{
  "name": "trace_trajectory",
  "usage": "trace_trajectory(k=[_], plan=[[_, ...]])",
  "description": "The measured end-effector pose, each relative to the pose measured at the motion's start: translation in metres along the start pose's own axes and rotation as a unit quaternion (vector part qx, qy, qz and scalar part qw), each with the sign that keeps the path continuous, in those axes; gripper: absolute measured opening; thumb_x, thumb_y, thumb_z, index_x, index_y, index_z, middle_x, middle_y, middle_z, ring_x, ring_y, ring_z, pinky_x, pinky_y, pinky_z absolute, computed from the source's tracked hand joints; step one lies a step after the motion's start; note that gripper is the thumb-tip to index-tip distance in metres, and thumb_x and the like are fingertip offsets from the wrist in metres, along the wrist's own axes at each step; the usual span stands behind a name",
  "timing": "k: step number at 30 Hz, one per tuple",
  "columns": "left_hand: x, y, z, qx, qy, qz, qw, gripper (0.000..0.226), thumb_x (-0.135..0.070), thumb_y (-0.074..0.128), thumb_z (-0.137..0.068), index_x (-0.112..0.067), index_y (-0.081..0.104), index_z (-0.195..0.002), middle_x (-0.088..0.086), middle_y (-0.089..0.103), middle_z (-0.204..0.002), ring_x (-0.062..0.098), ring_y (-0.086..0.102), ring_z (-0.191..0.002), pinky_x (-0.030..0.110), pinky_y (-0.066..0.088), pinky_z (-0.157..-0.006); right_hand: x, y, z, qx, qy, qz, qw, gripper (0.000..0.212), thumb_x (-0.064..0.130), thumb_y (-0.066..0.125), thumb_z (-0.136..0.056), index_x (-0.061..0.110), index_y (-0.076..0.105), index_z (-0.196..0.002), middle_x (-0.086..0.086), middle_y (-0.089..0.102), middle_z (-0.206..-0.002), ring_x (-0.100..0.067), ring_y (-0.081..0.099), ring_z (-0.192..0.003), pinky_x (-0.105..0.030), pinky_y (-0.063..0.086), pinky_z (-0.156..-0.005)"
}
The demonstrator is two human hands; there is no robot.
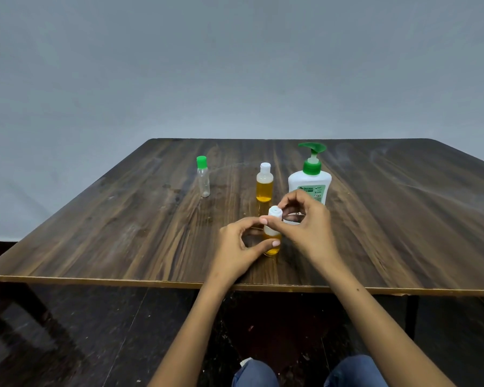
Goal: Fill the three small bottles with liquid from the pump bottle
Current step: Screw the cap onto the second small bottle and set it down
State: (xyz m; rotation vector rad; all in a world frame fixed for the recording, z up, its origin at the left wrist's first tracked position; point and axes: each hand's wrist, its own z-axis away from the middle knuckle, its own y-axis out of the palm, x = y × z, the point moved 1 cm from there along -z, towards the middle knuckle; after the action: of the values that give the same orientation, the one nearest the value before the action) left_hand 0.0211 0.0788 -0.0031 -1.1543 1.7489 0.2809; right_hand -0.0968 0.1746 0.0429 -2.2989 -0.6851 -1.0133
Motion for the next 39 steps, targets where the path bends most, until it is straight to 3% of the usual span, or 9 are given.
trace_trajectory(k=[6, 12, 17, 23, 27, 30, 32, 36, 39], plan=[[-0.001, 0.001, 0.000, 0.005, -0.010, 0.024, 1.000, 0.040, -0.016, 0.084, -0.074, -0.012, 0.072, -0.112, -0.006, 0.074, -0.104, 0.005, 0.070, -0.097, 0.020, 0.054, -0.087, 0.002, -0.013, 0.002, 0.096, 0.005, -0.038, 0.995, 0.027, 0.004, 0.064, -0.088, 0.016, 0.064, -0.113, 0.011, 0.064, -0.119, -0.002, 0.058, -0.112, -0.028, 0.049, -0.096], [-0.002, 0.000, 0.001, 0.004, -0.006, 0.027, 1.000, 0.036, -0.012, 0.084, -0.074, -0.019, 0.071, -0.107, -0.011, 0.073, -0.103, 0.001, 0.069, -0.097, 0.015, 0.052, -0.084, 0.002, -0.012, 0.001, 0.030, -0.019, 0.029, 0.999, 0.022, 0.018, 0.081, -0.074, 0.018, 0.072, -0.094, 0.010, 0.070, -0.094, -0.006, 0.064, -0.093, -0.021, 0.052, -0.080], [-0.001, 0.000, 0.001, 0.006, -0.007, 0.028, 1.000, 0.038, -0.014, 0.084, -0.074, -0.012, 0.072, -0.110, -0.006, 0.075, -0.102, 0.003, 0.069, -0.096, 0.016, 0.052, -0.084, 0.005, -0.015, -0.002, 0.104, -0.037, 0.033, 0.993, 0.033, 0.016, 0.068, -0.087, 0.022, 0.065, -0.119, 0.014, 0.063, -0.121, 0.002, 0.055, -0.114, -0.020, 0.045, -0.093], [-0.002, 0.000, 0.001, 0.004, 0.005, 0.018, 1.000, 0.035, -0.012, 0.084, -0.075, -0.014, 0.072, -0.108, -0.008, 0.074, -0.102, 0.000, 0.068, -0.096, 0.012, 0.051, -0.083, 0.004, -0.015, -0.007, 0.068, -0.071, 0.122, 0.988, 0.031, 0.027, 0.081, -0.072, 0.023, 0.072, -0.102, 0.011, 0.066, -0.096, 0.002, 0.059, -0.093, -0.008, 0.043, -0.076], [-0.002, 0.000, 0.002, 0.002, 0.002, 0.023, 1.000, 0.037, -0.013, 0.084, -0.074, -0.012, 0.073, -0.109, -0.007, 0.075, -0.102, 0.002, 0.069, -0.096, 0.014, 0.051, -0.083, 0.001, -0.020, -0.008, 0.147, -0.047, 0.061, 0.986, 0.032, 0.020, 0.068, -0.087, 0.026, 0.066, -0.118, 0.016, 0.063, -0.120, 0.006, 0.053, -0.114, -0.015, 0.044, -0.094], [-0.004, 0.000, 0.001, 0.002, 0.003, 0.019, 1.000, 0.037, -0.014, 0.085, -0.073, -0.018, 0.072, -0.108, -0.009, 0.074, -0.101, 0.001, 0.069, -0.095, 0.013, 0.051, -0.082, 0.001, -0.020, -0.007, 0.096, -0.037, 0.060, 0.993, 0.026, 0.020, 0.076, -0.080, 0.020, 0.073, -0.106, 0.012, 0.072, -0.098, 0.001, 0.065, -0.094, -0.025, 0.054, -0.084], [-0.006, 0.000, 0.002, -0.004, 0.008, 0.012, 1.000, 0.036, -0.014, 0.085, -0.072, -0.024, 0.071, -0.103, -0.012, 0.073, -0.100, -0.001, 0.068, -0.094, 0.011, 0.050, -0.081, 0.003, -0.017, -0.007, 0.049, -0.060, 0.102, 0.992, 0.030, 0.026, 0.084, -0.070, 0.018, 0.074, -0.097, 0.011, 0.070, -0.088, -0.001, 0.065, -0.083, -0.018, 0.053, -0.075], [-0.004, 0.000, 0.001, -0.002, 0.007, 0.011, 1.000, 0.036, -0.015, 0.086, -0.072, -0.019, 0.072, -0.105, -0.011, 0.074, -0.100, -0.001, 0.068, -0.094, 0.011, 0.050, -0.081, 0.003, -0.016, -0.009, 0.151, -0.063, 0.082, 0.983, 0.036, 0.021, 0.072, -0.084, 0.025, 0.065, -0.119, 0.016, 0.062, -0.120, 0.007, 0.052, -0.115, -0.010, 0.041, -0.094], [-0.003, 0.001, -0.001, 0.002, 0.015, -0.007, 1.000, 0.039, -0.020, 0.086, -0.073, -0.014, 0.072, -0.109, -0.010, 0.074, -0.101, -0.001, 0.068, -0.094, 0.011, 0.050, -0.082, 0.000, -0.018, -0.009, 0.172, -0.031, 0.043, 0.984, 0.030, 0.011, 0.069, -0.086, 0.022, 0.069, -0.113, 0.013, 0.068, -0.112, 0.003, 0.059, -0.109, -0.022, 0.048, -0.094]])
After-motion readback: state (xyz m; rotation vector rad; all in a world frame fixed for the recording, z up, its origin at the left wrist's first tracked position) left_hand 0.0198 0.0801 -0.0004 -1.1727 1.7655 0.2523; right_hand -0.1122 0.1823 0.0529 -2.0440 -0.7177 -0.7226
